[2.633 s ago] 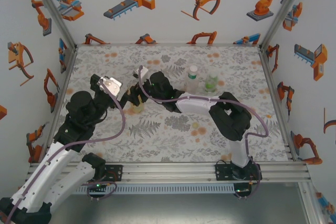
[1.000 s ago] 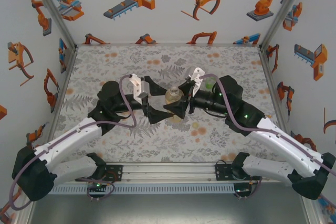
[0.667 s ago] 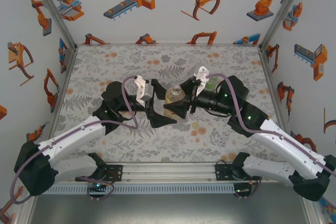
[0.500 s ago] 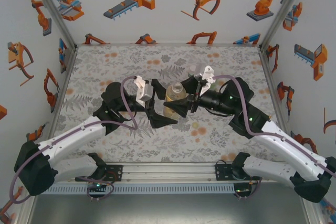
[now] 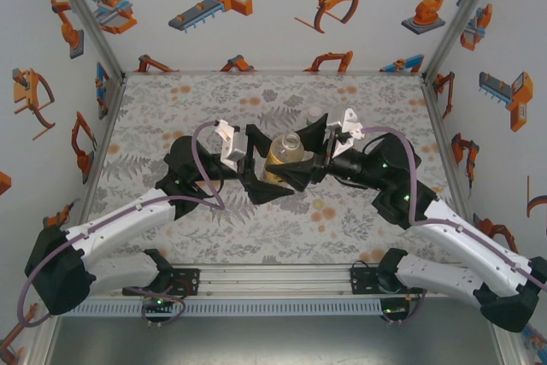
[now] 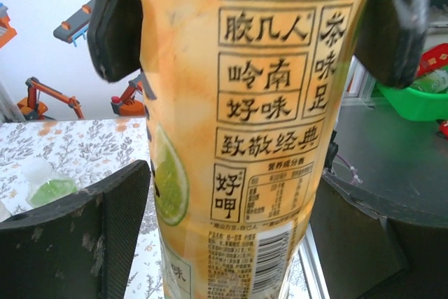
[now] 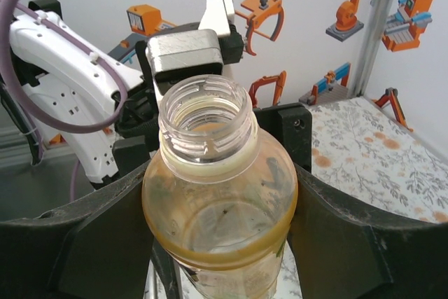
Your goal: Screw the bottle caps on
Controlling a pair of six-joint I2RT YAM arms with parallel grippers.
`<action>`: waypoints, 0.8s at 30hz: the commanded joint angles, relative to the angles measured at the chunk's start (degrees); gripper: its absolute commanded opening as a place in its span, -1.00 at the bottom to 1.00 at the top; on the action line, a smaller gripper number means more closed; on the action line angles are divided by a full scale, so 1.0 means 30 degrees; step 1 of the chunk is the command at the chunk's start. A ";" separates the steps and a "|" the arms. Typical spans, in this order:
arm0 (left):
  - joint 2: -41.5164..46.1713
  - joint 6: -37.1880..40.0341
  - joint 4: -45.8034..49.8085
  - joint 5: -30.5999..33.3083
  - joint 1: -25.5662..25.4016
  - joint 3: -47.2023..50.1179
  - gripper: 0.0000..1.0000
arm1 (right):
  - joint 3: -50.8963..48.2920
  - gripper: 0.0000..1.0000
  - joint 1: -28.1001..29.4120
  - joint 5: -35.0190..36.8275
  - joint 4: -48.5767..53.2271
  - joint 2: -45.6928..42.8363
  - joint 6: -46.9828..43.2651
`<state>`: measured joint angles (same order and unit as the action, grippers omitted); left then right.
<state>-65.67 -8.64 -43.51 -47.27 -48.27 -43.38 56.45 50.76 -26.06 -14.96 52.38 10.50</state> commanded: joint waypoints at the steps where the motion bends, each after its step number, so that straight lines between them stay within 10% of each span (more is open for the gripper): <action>1: -0.0112 -0.0454 -0.1123 0.0215 -0.0188 -0.0307 0.64 | -0.0237 -0.31 0.0049 -0.0394 -0.1589 -0.0407 0.0523; 24: -0.0029 0.0134 -0.0085 -0.0475 -0.0492 -0.0661 0.08 | -0.0516 -0.34 0.0051 0.0250 -0.1445 -0.0678 0.0544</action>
<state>-66.96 -8.69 -44.14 -48.01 -49.58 -43.40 55.20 50.76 -25.67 -17.67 51.37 12.01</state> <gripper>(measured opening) 0.565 0.608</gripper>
